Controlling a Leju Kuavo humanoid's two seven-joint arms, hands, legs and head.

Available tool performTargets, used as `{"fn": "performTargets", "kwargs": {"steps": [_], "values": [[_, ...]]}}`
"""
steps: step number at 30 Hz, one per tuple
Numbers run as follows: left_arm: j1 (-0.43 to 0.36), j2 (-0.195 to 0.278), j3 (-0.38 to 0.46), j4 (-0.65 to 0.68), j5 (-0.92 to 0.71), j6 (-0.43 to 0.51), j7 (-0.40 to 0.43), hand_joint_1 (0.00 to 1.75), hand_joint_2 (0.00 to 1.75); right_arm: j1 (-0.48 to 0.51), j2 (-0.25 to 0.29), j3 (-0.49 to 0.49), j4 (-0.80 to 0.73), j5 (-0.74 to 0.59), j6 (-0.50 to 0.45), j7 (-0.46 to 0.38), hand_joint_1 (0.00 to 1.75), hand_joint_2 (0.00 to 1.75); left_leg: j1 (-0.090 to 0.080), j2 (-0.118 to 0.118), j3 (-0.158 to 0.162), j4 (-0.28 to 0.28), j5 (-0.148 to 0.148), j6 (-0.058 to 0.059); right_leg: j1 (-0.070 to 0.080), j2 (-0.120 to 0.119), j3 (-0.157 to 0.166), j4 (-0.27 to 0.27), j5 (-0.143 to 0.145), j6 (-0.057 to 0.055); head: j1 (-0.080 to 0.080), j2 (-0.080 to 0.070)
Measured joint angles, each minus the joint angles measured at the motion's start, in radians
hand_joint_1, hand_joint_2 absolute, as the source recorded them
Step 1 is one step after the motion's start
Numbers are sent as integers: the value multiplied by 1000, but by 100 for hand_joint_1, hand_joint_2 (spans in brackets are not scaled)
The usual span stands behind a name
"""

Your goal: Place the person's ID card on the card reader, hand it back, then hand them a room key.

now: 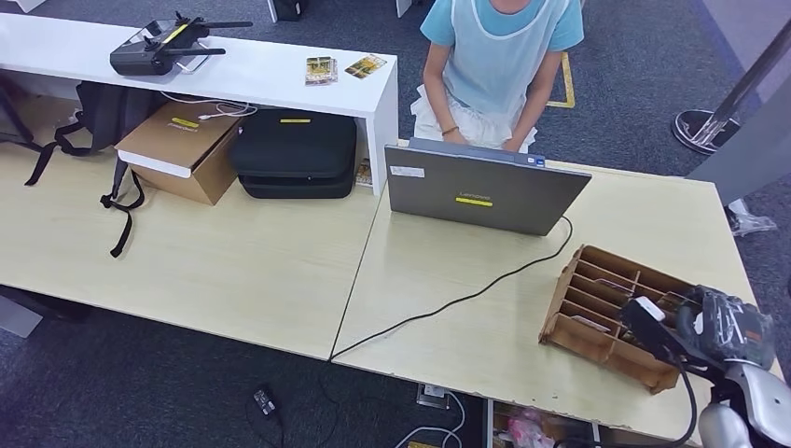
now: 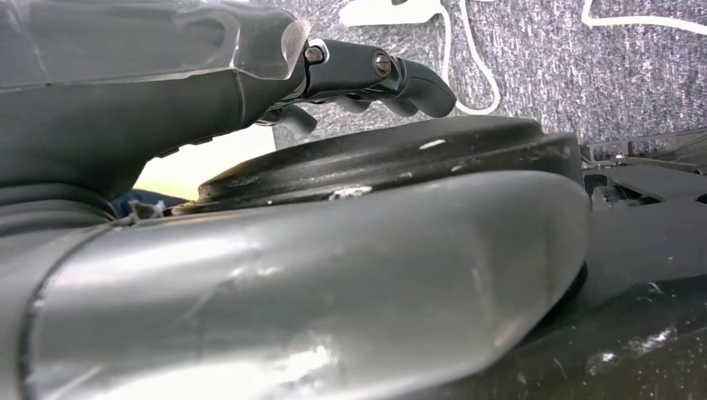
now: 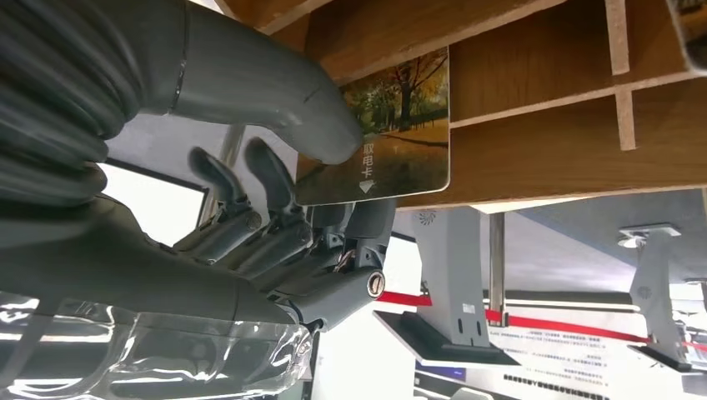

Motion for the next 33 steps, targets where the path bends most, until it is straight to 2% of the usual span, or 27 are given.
{"fn": "performTargets", "kwargs": {"steps": [9, 15, 20, 23, 27, 33], "values": [[-1, -1, 15, 0, 12, 0, 0, 0, 0, -8, -6, 15, 21, -18, -49, -11, 175, 175, 0, 0, 0, 0, 0, 0, 0, 0, 0, 0, 0, 0, 0, 0], [-3, -2, 24, 0, 12, 0, 0, 0, 0, -27, 0, 24, 23, -31, -172, -72, 175, 175, 0, 0, 0, 0, 0, 0, 0, 0, 0, 0, 0, 0, 0, 0], [-3, -2, 26, 0, 10, 0, 0, 0, 0, -72, 29, 50, 12, -45, -284, -150, 175, 175, 0, 1, 0, 0, 0, 0, 0, 1, 0, 1, 0, 0, 0, 0], [-3, -2, 27, 0, 7, 0, 0, 0, 0, -136, 54, 86, 19, -50, -314, -186, 175, 175, 0, 1, 0, 0, 0, -1, 0, 1, 0, 2, 0, 0, 0, 0], [-4, -2, 27, 0, 0, 0, 0, 0, 0, -256, 95, 155, 63, -50, -309, -197, 175, 175, 0, 1, 0, 0, 1, -2, 0, 2, 0, 3, 1, -1, 0, 0], [-4, -2, 27, 0, -13, 0, 0, 0, 0, -515, 188, 271, 247, -36, -291, -197, 175, 175, 0, 2, 0, 0, 4, -4, 0, 3, -2, 5, 3, -3, 0, 0]]}}
